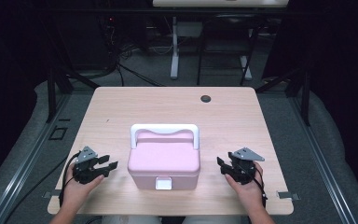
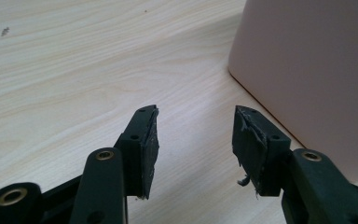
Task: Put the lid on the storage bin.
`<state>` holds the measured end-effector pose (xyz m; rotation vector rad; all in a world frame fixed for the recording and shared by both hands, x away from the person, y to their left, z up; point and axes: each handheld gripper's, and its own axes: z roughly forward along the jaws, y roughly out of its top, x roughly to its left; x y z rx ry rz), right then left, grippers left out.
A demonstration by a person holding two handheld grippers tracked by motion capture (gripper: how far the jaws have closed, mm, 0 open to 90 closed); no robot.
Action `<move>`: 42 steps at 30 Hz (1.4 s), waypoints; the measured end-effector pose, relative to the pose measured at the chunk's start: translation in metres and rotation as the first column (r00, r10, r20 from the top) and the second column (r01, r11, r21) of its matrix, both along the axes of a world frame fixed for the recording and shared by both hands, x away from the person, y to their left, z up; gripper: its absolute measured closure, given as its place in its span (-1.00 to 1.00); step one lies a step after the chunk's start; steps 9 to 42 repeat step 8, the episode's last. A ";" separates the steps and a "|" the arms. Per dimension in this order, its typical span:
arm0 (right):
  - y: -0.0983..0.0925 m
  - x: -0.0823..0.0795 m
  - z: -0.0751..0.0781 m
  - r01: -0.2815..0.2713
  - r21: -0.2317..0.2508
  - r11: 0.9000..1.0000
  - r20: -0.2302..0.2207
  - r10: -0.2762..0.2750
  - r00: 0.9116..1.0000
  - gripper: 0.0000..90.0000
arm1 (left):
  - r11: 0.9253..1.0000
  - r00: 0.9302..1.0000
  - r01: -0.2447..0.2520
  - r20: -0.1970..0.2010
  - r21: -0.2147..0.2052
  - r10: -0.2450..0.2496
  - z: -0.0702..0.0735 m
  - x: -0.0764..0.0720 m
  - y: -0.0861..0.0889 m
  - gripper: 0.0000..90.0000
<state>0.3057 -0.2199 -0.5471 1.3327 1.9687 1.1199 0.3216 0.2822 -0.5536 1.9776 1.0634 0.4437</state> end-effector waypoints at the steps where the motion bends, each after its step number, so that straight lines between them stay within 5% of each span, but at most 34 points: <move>1: -0.001 0.000 0.000 0.003 0.002 1.000 0.000 -0.003 1.000 0.06 | 1.000 1.000 -0.005 0.002 -0.005 0.005 0.000 0.000 0.001 0.12; 8: -0.006 0.003 -0.001 0.024 0.024 0.999 -0.013 -0.024 1.000 0.05 | 0.999 1.000 -0.020 -0.021 -0.047 0.019 -0.001 0.003 0.006 0.11; 42: -0.006 0.003 -0.001 0.024 0.024 0.999 -0.013 -0.024 1.000 0.05 | 0.999 1.000 -0.020 -0.021 -0.047 0.019 -0.001 0.003 0.006 0.11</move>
